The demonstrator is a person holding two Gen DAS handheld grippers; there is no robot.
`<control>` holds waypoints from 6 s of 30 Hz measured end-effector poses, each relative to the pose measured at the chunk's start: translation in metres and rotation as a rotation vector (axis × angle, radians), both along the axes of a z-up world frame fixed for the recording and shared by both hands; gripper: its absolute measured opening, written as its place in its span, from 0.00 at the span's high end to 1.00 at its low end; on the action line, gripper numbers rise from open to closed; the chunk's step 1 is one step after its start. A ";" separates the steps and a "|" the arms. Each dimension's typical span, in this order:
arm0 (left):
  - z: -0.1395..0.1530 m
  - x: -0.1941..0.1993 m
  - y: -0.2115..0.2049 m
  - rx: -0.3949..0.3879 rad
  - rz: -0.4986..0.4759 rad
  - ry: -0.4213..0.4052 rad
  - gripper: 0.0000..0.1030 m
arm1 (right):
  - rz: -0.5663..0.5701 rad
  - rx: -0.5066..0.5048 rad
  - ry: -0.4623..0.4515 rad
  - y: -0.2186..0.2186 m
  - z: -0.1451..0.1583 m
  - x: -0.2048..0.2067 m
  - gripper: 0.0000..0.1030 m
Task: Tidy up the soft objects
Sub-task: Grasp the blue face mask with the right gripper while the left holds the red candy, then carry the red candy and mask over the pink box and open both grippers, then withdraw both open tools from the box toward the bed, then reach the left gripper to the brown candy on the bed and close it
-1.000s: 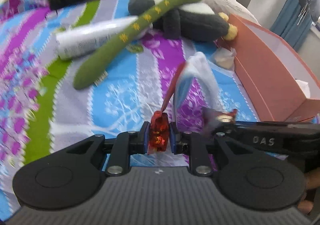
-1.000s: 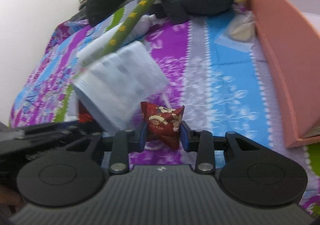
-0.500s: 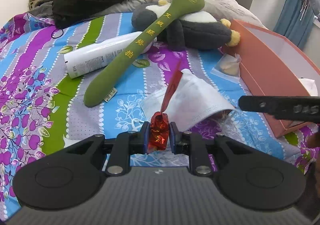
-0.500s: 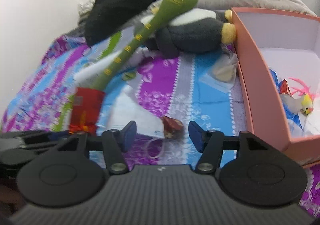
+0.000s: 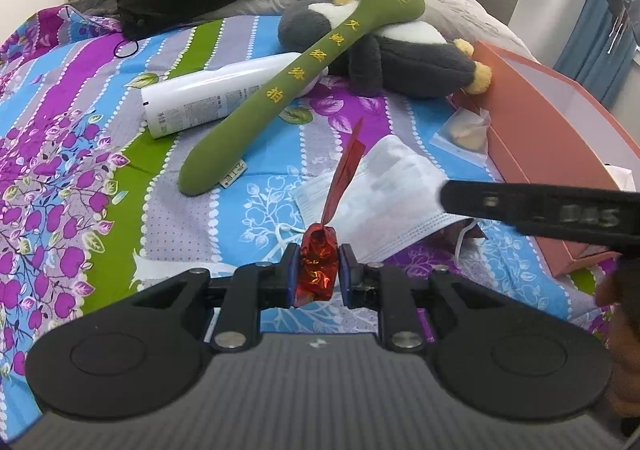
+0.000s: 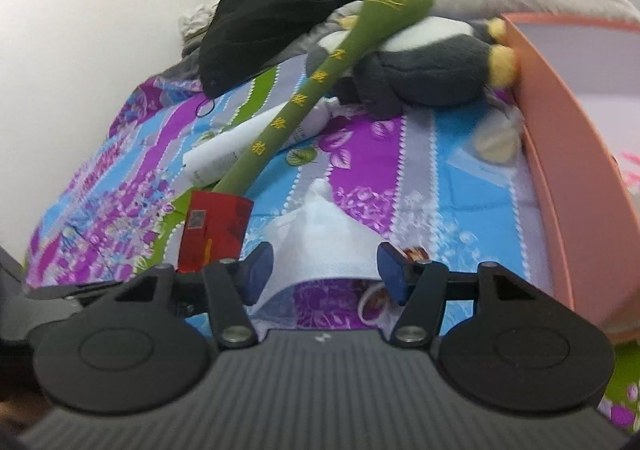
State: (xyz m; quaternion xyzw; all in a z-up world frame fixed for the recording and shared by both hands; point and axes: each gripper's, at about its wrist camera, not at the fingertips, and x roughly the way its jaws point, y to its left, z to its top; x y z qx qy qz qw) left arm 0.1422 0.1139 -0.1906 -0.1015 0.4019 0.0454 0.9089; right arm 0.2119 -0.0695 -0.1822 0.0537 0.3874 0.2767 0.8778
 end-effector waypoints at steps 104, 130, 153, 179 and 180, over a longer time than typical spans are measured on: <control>0.174 0.133 -0.229 -0.001 -0.501 -0.192 0.62 | -0.527 -0.065 -0.221 -0.241 0.125 0.014 0.60; 0.140 0.015 -0.125 -0.025 -0.367 -0.211 0.61 | -0.429 -0.020 -0.262 -0.162 0.107 -0.077 0.60; 0.049 0.001 -0.061 -0.057 -0.269 -0.052 0.53 | -0.288 -0.114 -0.156 -0.091 0.058 -0.085 0.60; -0.057 0.094 -0.037 -0.248 -0.246 0.055 0.36 | -0.247 -0.210 -0.128 -0.041 0.014 0.023 0.60; -0.057 0.096 -0.039 -0.241 -0.249 0.049 0.36 | -0.247 -0.215 -0.131 -0.040 0.013 0.026 0.60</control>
